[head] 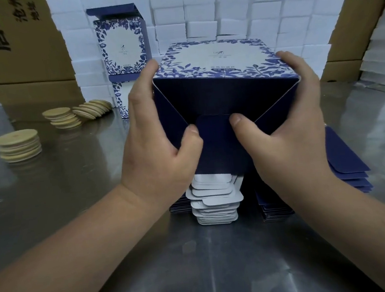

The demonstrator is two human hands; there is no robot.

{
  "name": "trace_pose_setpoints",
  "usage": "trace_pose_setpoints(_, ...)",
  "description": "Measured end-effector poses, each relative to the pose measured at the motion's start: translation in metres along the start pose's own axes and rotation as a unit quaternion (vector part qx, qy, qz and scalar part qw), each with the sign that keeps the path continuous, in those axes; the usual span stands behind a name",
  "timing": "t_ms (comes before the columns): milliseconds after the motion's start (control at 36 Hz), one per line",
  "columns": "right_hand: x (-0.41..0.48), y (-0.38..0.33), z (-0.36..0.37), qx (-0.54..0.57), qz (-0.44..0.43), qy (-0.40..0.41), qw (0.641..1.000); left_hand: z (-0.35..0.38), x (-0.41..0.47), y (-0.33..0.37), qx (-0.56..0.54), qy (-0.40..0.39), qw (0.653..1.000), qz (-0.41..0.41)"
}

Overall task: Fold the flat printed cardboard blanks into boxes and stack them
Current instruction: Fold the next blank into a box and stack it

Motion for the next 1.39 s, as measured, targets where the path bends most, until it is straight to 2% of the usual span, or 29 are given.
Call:
trace_pose_setpoints(194,-0.002,-0.004,0.001,0.016,-0.012,-0.016,1.000,0.000,-0.001,0.001,-0.010,0.001,0.999,0.039)
trace_pose_setpoints(306,-0.002,-0.006,0.003,0.014,-0.010,-0.018,1.000,0.000,0.001,-0.004,0.012,0.005,1.000,0.015)
trace_pose_setpoints(639,-0.002,0.003,0.004,0.000,-0.020,-0.007,1.000,-0.001,0.001,-0.002,-0.009,0.044,0.999,-0.015)
trace_pose_setpoints(1167,-0.002,0.005,0.006,-0.009,-0.026,0.014,1.000,-0.002,0.001,-0.001,0.003,0.076,0.997,-0.013)
trace_pose_setpoints(1389,-0.004,0.005,0.005,-0.010,-0.008,0.002,1.000,0.001,-0.002,-0.003,-0.003,0.031,0.999,0.013)
Point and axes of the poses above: each hand's wrist, its own x-axis towards the middle knuckle, its own z-axis out of the palm, y = z × x, the point moved 5 cm from there along x, towards the middle knuckle, and after that the axes turned 2 degrees about -x, right-handed, at the moved point
